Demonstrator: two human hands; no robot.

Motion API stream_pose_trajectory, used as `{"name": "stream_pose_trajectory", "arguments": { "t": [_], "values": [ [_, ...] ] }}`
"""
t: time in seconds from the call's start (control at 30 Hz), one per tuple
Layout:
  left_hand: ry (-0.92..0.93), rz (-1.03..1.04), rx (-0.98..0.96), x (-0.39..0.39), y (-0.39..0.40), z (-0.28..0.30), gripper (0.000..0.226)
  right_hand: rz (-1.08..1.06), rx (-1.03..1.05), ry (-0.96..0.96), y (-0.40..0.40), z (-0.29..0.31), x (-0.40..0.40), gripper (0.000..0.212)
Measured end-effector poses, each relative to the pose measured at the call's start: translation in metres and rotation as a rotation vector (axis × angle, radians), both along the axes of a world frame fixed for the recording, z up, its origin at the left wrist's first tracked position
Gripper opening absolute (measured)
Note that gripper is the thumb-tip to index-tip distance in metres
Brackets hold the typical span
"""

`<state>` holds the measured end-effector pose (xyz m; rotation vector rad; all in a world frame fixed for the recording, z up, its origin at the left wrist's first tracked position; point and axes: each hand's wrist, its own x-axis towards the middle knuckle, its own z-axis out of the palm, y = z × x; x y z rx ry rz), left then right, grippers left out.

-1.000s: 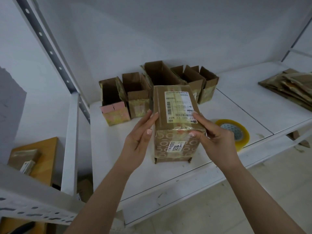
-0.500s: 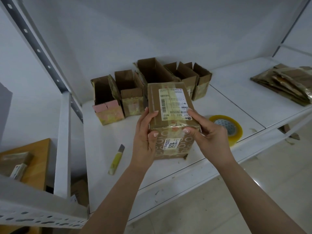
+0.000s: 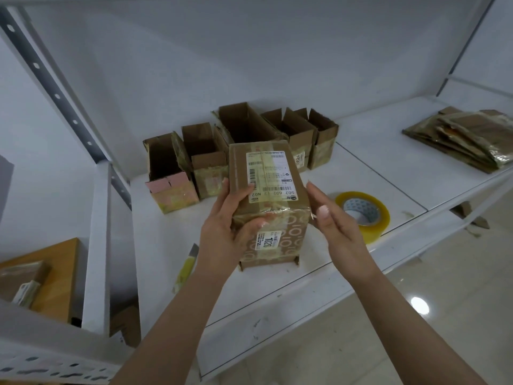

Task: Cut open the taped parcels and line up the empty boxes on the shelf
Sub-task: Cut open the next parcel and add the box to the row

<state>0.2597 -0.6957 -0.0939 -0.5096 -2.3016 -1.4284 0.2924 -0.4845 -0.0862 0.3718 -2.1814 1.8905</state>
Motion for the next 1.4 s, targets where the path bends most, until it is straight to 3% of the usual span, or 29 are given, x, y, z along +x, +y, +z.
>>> {"name": "stream_pose_trajectory", "arguments": {
  "t": [0.17,0.33,0.73,0.9,1.13,1.3,1.4],
  "values": [
    [-0.030,-0.023,0.017,0.002,0.008,0.001,0.055,-0.034,-0.023,-0.033,-0.005,-0.009,-0.011,0.054],
    [-0.044,-0.022,0.034,0.002,0.008,0.001,0.055,-0.059,-0.014,0.012,-0.013,-0.019,-0.013,0.076],
    [-0.076,-0.040,0.052,0.000,0.001,-0.002,0.061,-0.150,0.316,0.242,-0.007,-0.030,-0.020,0.058],
    [-0.082,-0.052,0.028,0.000,0.000,0.001,0.058,-0.258,0.483,0.299,-0.009,-0.035,-0.023,0.065],
    [-0.082,-0.140,-0.009,0.000,-0.006,0.004,0.055,-0.281,0.514,0.332,0.000,-0.025,-0.024,0.069],
    [-0.066,-0.088,0.027,0.006,0.004,0.009,0.044,-0.346,0.543,0.321,-0.005,-0.026,-0.024,0.067],
    [-0.160,-0.251,0.080,0.003,-0.008,0.004,0.067,-0.253,0.482,0.308,0.001,-0.022,-0.020,0.066]
  ]
}}
